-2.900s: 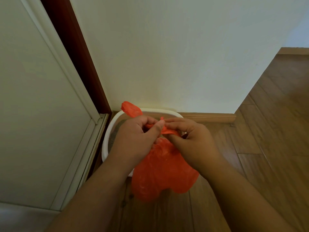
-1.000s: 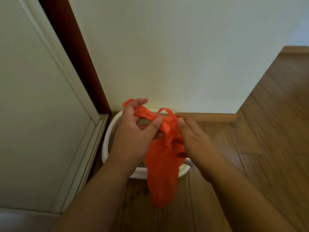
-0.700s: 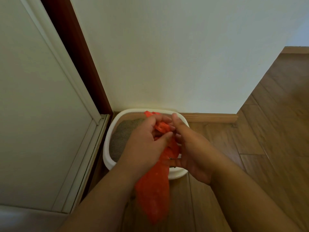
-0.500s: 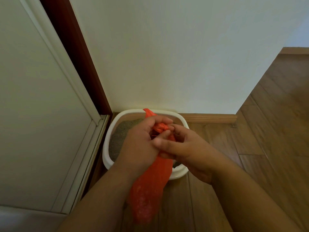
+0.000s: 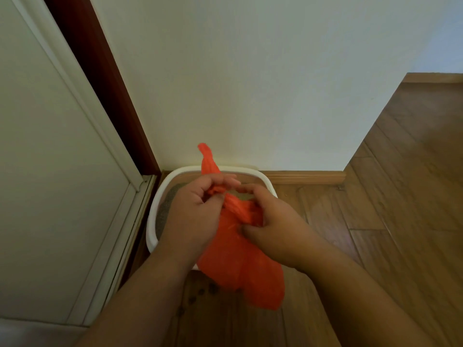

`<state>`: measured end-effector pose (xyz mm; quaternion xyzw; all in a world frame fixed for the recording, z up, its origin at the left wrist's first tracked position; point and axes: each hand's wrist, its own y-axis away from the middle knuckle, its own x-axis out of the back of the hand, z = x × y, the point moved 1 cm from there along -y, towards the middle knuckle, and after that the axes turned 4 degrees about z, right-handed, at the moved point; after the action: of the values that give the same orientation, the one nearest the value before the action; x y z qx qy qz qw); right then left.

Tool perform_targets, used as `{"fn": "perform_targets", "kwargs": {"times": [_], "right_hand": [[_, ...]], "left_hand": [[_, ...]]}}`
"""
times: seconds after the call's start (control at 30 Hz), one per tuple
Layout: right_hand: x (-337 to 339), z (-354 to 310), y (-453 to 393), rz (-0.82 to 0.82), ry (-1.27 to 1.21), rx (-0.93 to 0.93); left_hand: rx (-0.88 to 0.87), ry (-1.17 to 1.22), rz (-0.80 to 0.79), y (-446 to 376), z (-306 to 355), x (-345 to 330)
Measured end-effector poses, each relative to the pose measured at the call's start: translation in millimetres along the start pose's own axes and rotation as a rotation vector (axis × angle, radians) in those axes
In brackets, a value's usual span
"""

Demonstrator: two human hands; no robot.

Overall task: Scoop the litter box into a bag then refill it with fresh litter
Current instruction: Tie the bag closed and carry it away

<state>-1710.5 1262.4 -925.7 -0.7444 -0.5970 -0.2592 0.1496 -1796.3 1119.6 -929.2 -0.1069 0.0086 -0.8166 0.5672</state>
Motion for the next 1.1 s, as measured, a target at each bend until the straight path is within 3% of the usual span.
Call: {"fn": "perform_targets", "kwargs": {"times": [0.1,0.2,0.3,0.43,0.53,0.63,0.67,0.77,0.9,1.0,1.1], "right_hand": [[5.7,3.5,-3.1,0.134,-0.174,-0.010],[13.4,4.5,-3.8,0.228,-0.396,-0.046],[15.7,3.1,-3.0,0.269,-0.576,-0.052],[6.4,0.3,-3.6,0.174,-0.715,-0.069],[3.0,-2.5,-1.4,0.152,-0.585,0.005],[3.6,-2.8,0.1,0.223,-0.089,0.154],[2.4,-3.3,-0.1,0.194,-0.044,0.165],[-1.3,-1.6,-1.6,0.142,-0.084,0.170],[-1.0,-3.1,-2.4,0.297,-0.059,0.197],[3.6,-1.7,-4.1,0.401,-0.177,0.126],[5.6,-0.2,-6.1,0.393,-0.249,0.078]], "left_hand": [[-0.149,-0.312,-0.085,-1.5,-4.9,3.4],[0.053,-0.253,-0.305,7.5,-1.6,-2.4],[0.031,-0.378,-0.440,12.5,-6.5,-7.0],[0.016,-0.483,-0.300,9.7,-15.6,-12.1],[-0.060,-0.491,-0.240,8.1,-18.6,-14.5],[-0.064,-0.466,-0.236,7.4,-15.8,-21.5],[-0.068,-0.487,-0.256,8.4,-13.7,-26.2],[-0.045,-0.540,-0.316,9.8,-13.0,-35.9],[-0.109,-0.519,-0.255,14.5,-6.5,-23.5],[-0.097,-0.606,-0.356,13.5,-9.9,-19.1],[-0.004,-0.494,-0.476,15.8,-18.3,-21.7]]}}
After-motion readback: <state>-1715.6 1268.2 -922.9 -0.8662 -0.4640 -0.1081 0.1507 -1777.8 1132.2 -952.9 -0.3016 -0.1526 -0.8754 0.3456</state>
